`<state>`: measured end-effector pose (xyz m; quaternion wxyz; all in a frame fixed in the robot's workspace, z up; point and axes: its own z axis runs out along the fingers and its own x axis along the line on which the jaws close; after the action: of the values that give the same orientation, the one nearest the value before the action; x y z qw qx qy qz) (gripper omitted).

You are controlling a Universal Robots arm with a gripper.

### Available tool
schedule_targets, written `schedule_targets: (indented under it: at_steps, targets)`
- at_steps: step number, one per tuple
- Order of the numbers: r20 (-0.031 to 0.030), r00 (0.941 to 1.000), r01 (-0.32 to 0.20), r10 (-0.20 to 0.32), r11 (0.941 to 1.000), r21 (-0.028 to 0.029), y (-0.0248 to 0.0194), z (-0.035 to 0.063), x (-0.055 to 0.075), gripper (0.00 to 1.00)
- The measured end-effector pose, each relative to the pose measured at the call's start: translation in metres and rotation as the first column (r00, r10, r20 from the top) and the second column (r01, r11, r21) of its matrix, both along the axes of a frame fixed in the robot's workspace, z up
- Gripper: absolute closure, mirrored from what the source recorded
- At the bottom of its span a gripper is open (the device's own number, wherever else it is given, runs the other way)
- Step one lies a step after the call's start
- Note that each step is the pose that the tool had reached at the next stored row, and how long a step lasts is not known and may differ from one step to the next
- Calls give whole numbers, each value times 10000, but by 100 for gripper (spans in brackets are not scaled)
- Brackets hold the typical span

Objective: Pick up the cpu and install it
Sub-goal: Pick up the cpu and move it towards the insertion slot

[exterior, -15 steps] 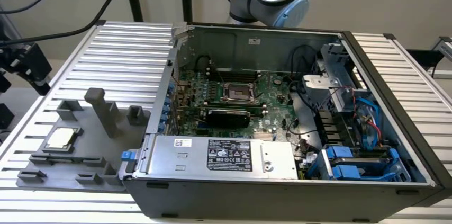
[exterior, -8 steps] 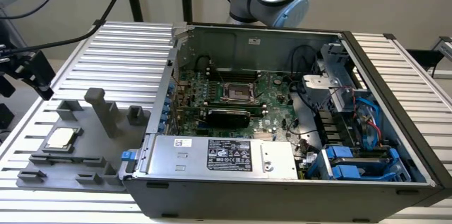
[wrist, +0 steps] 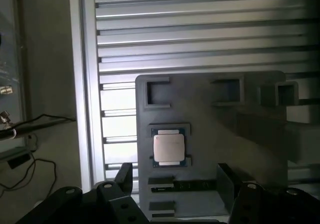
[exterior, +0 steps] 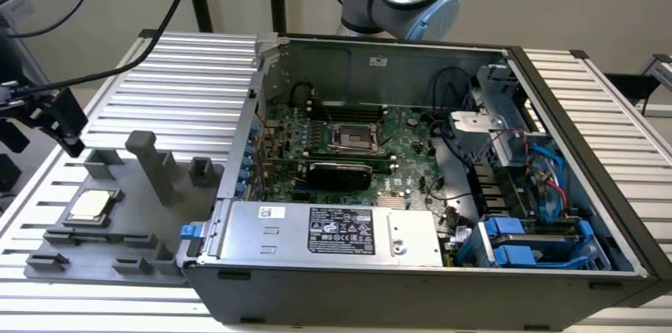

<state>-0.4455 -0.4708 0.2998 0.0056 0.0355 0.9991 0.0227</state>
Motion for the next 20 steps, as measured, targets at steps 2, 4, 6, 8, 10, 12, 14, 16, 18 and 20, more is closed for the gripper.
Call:
schedule_targets:
  at_steps: [2,4,6,8,10,12,14,16,18,20]
  targets:
    - [-1,10000,0,0,10000,-1,-11,-35,0,23]
    - [-2,10000,0,0,10000,-1,-28,-71,-1,23]
    - [-1,10000,0,0,10000,-1,-48,-108,0,23]
    - [0,10000,1,-1,10000,0,-66,-144,0,23]
    - [1,10000,1,-1,10000,1,-86,-182,2,23]
    - [0,10000,1,-1,10000,0,-105,-218,9,23]
    - [0,10000,0,0,10000,0,-122,-254,23,23]
    - [-1,10000,1,-1,10000,-1,-135,-291,41,23]
    - [-1,10000,0,0,10000,-1,-144,-327,61,23]
    - [0,10000,1,-1,10000,0,-151,-363,80,23]
